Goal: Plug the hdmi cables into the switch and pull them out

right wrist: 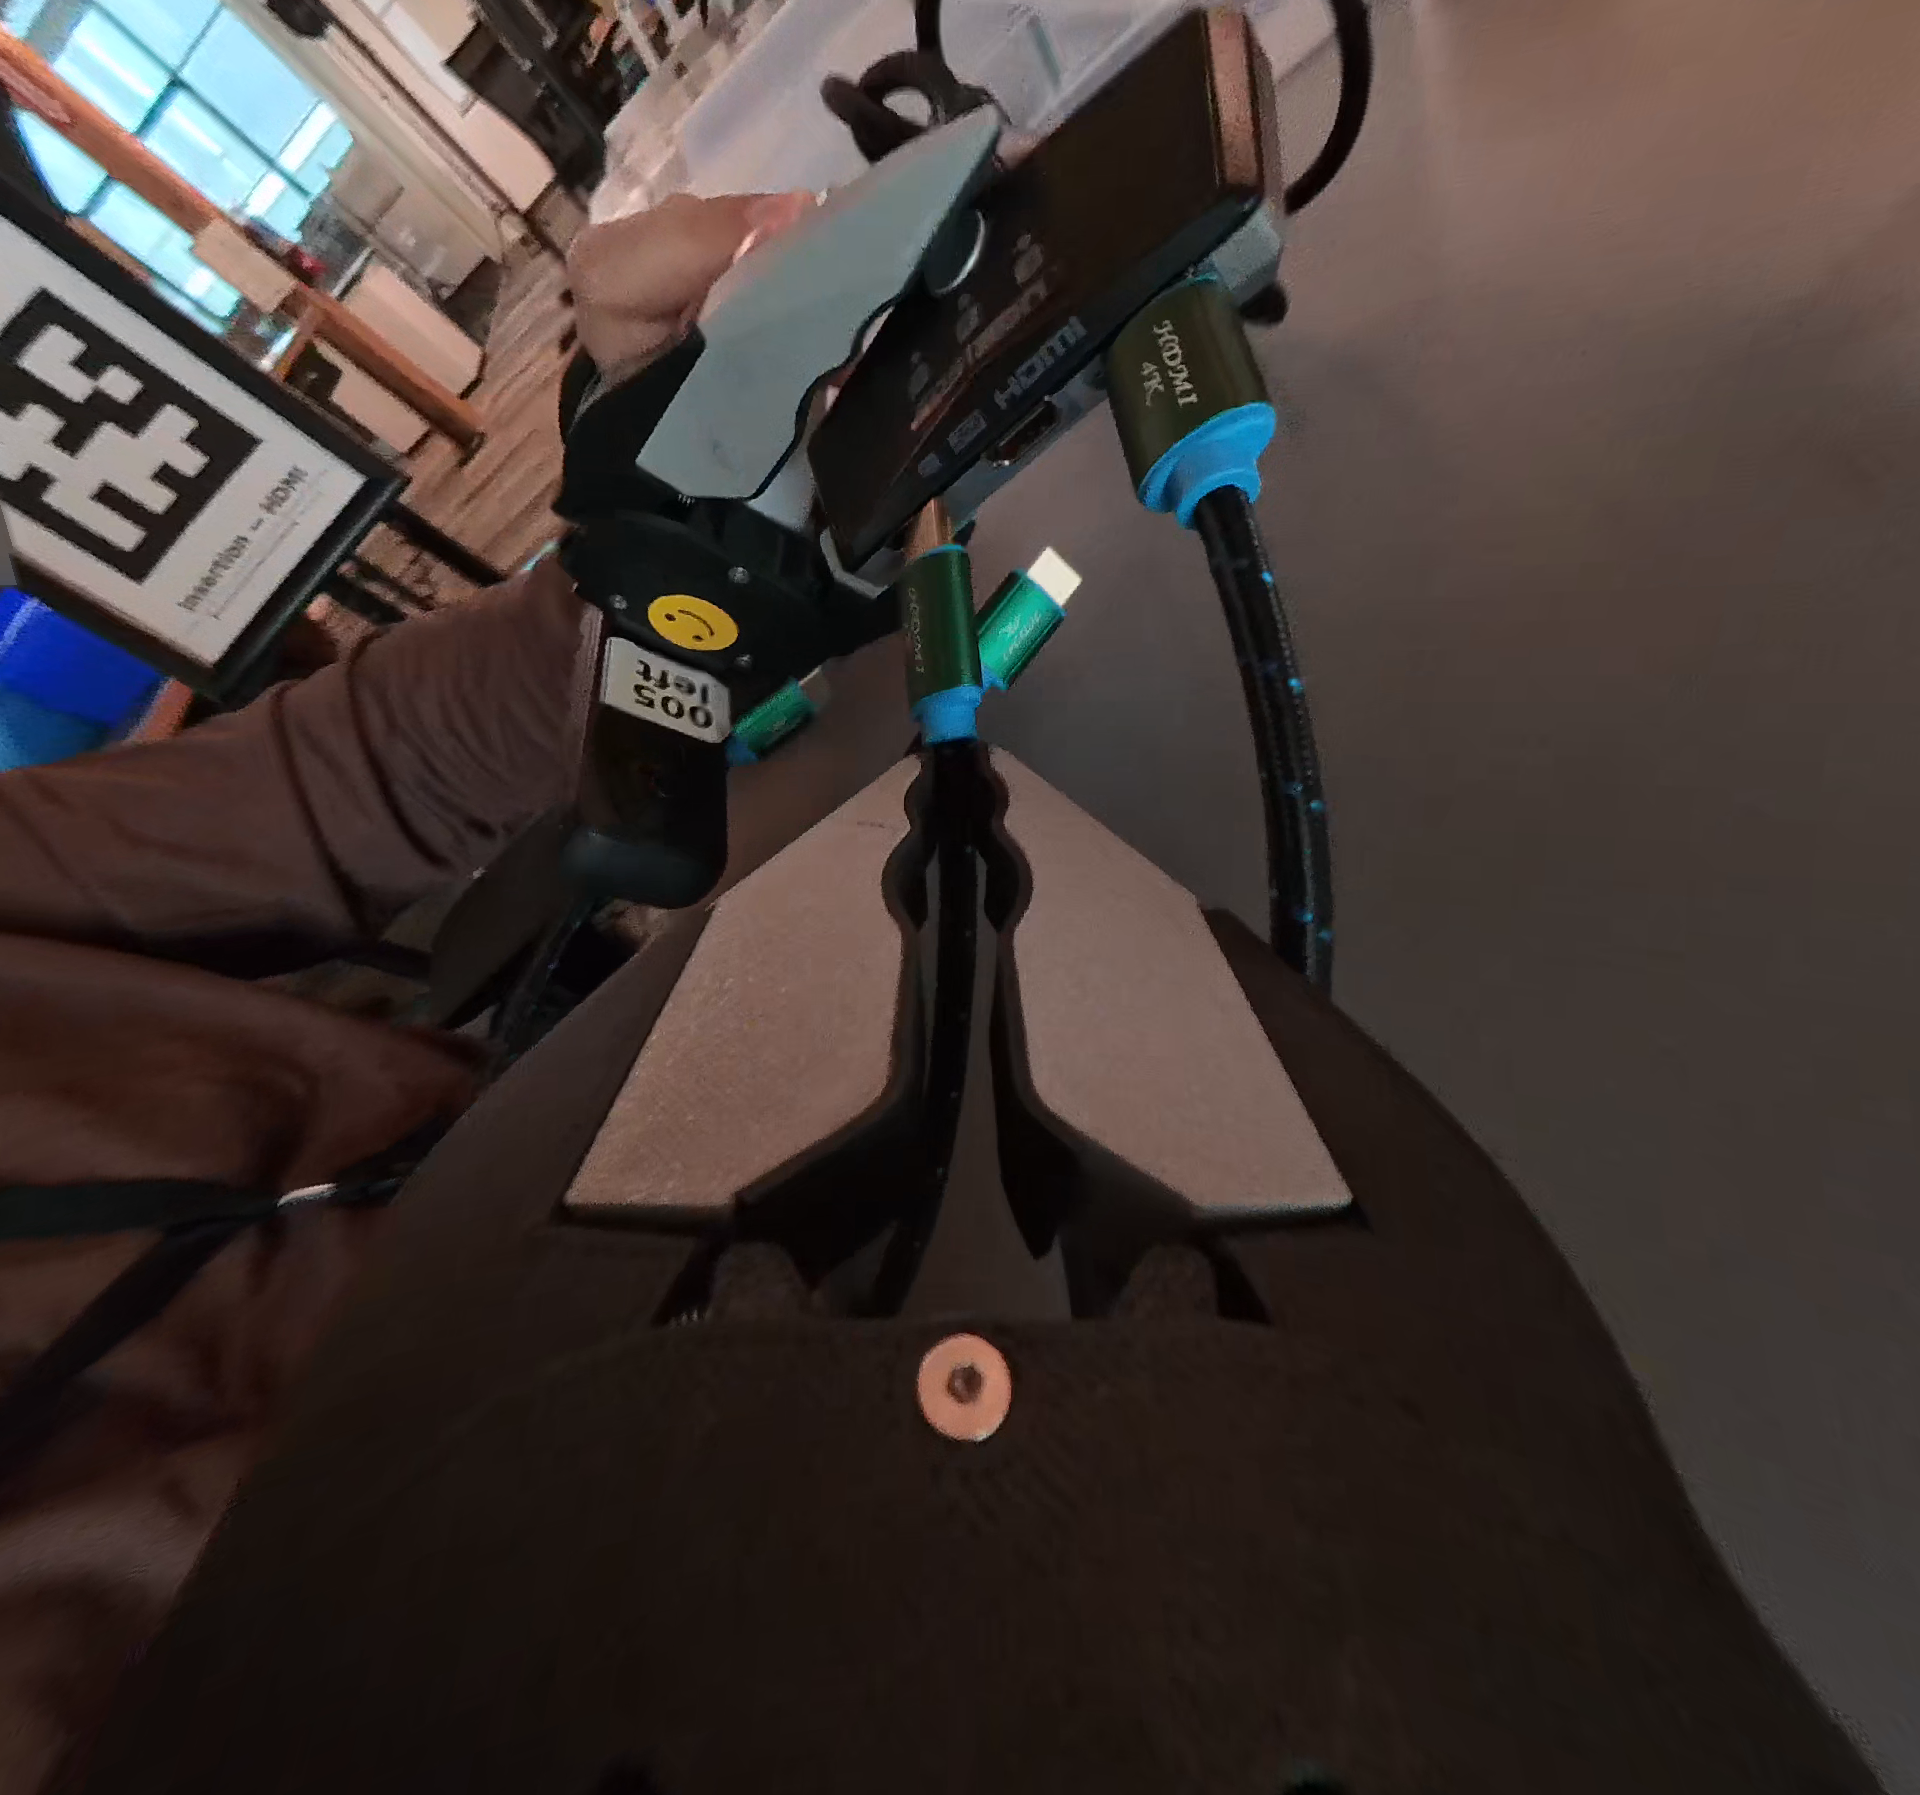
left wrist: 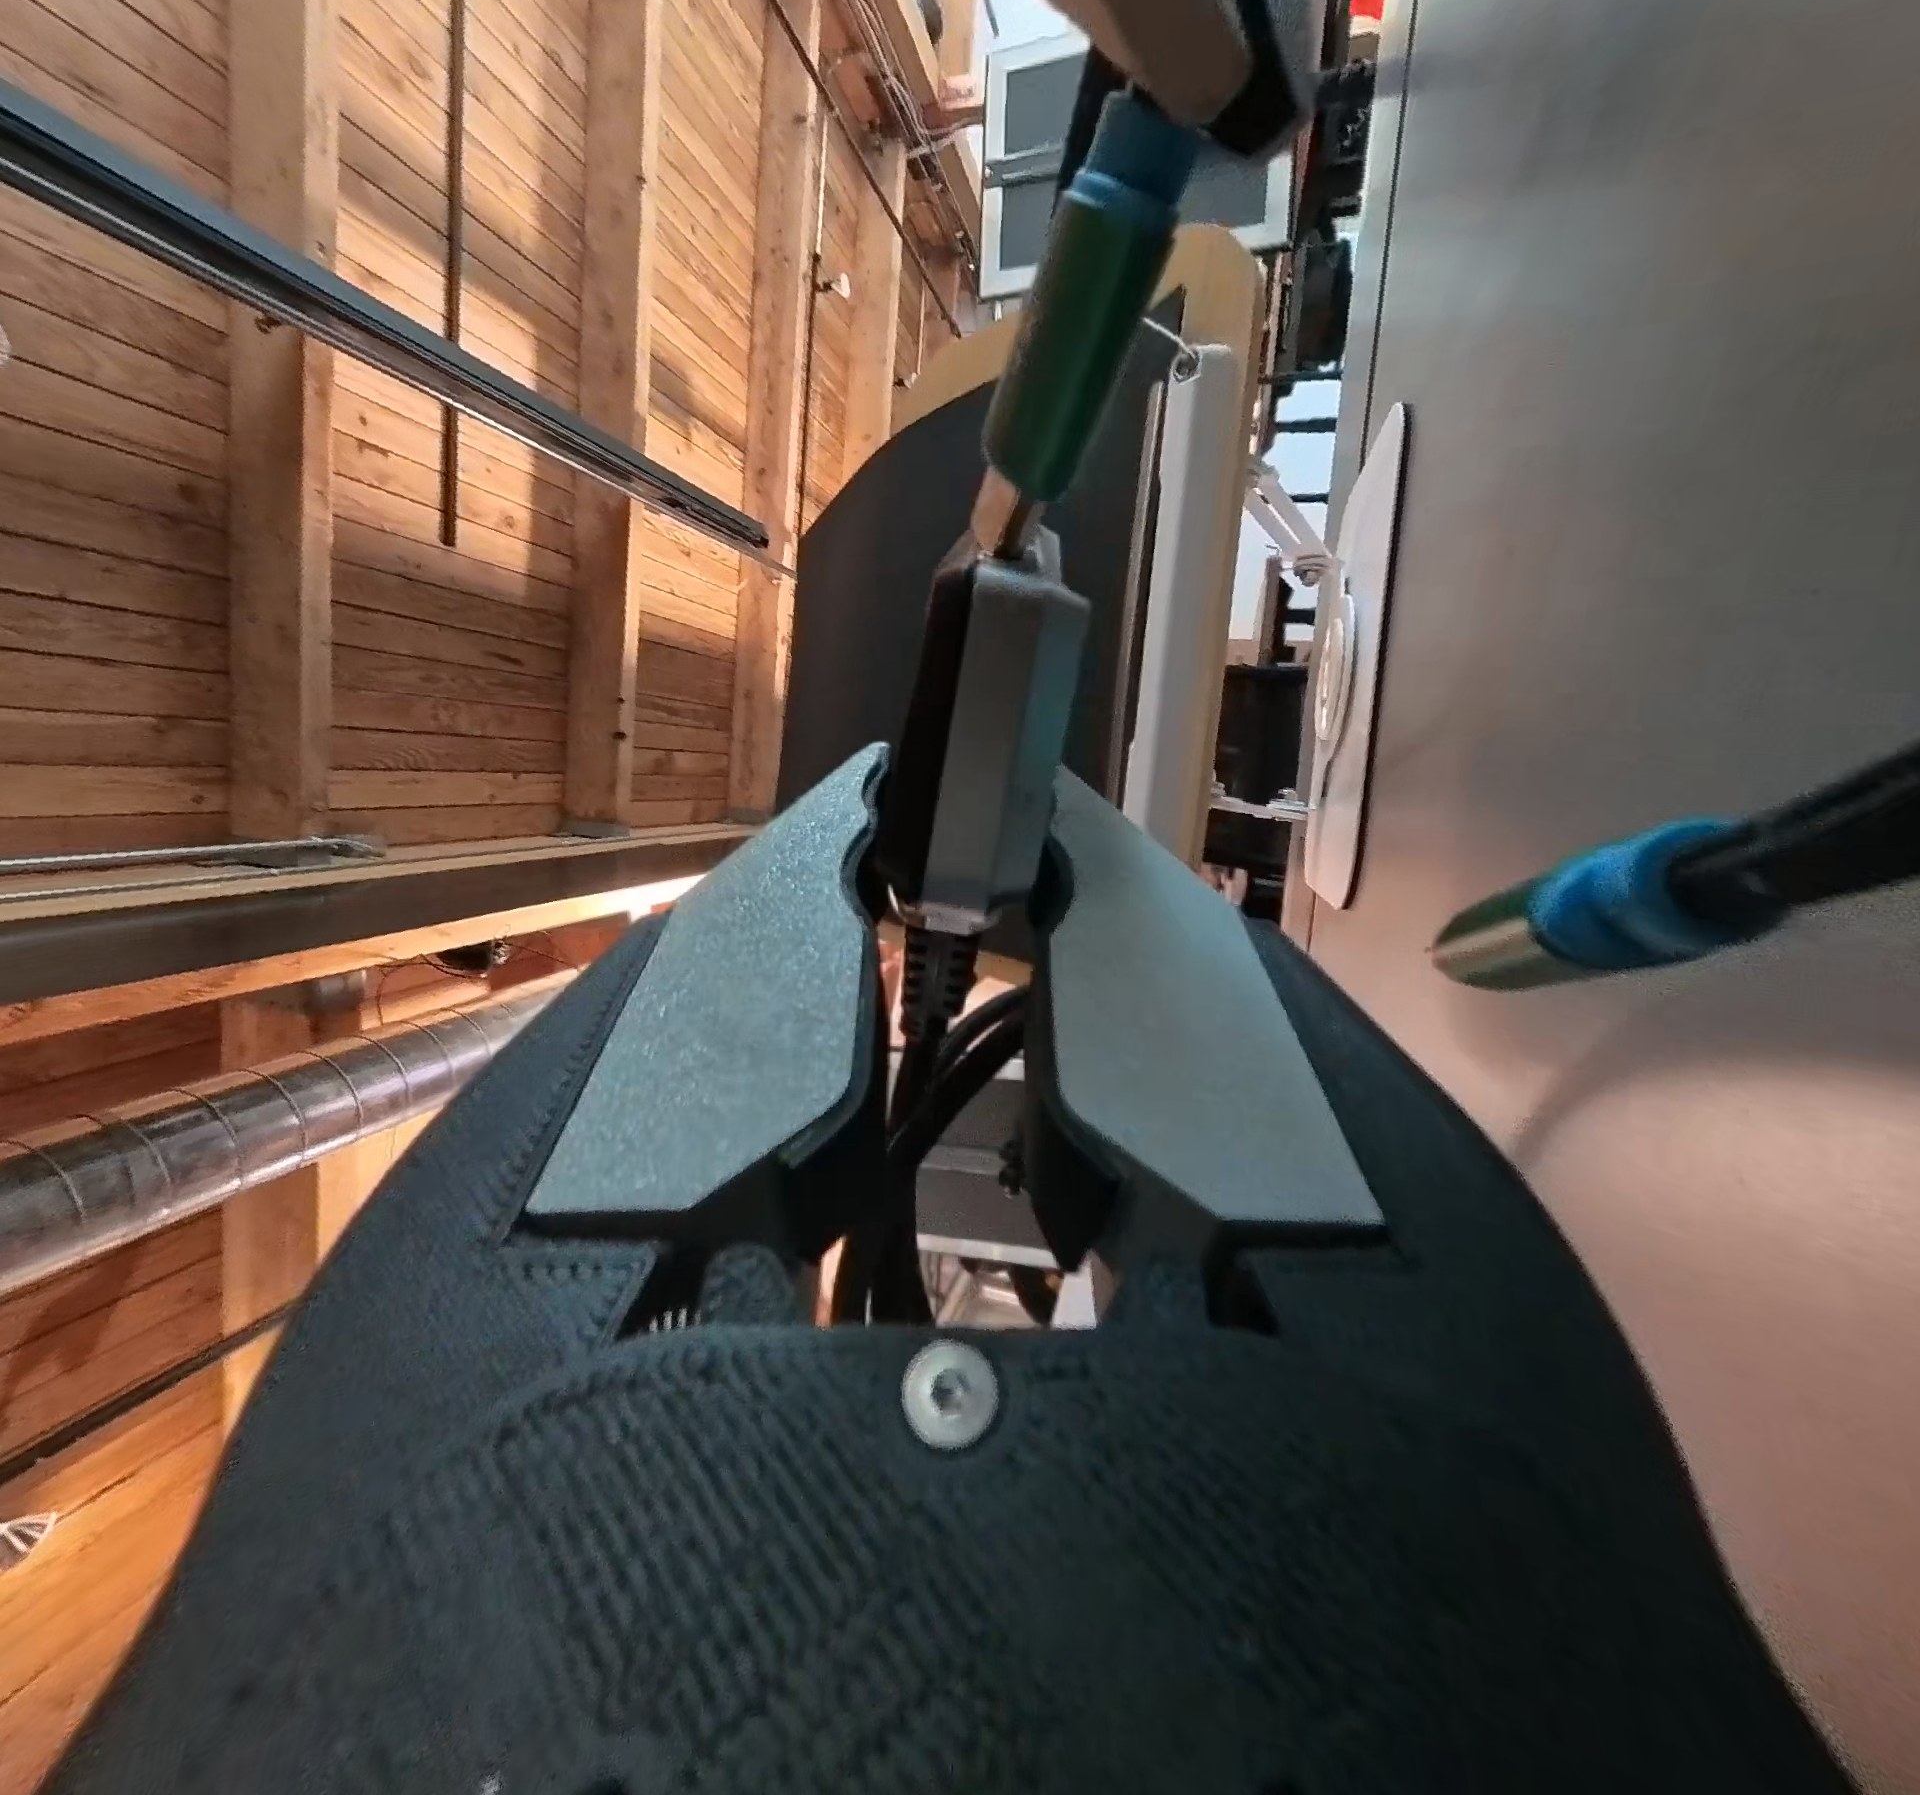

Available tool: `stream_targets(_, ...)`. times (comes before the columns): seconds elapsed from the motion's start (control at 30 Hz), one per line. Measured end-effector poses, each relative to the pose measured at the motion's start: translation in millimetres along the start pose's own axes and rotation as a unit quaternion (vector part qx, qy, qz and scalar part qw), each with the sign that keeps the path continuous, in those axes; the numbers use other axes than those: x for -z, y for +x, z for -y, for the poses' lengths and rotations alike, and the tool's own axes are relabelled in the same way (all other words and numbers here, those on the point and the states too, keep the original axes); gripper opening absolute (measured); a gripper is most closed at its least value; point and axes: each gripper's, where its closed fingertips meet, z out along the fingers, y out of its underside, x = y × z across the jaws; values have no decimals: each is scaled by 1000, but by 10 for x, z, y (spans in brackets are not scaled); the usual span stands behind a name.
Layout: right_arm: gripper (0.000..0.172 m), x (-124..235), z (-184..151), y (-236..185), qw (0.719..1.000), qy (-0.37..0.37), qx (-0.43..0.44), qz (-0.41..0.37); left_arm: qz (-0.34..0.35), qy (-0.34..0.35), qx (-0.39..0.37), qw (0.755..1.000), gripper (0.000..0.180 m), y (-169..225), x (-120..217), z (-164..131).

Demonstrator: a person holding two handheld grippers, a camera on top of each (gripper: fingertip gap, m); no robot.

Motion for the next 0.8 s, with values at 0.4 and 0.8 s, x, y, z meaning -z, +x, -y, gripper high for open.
stream_targets(0.4, 3, 67, -135, -121, 994, -87, -28, 63, 7, 22, -32, 999, 21, 10, 32, 115)
stream_targets(0.8, 3, 3, -243, -154, 987, -116, -58, 99, 11, 31, -59, 998, 22, 13, 99, 139)
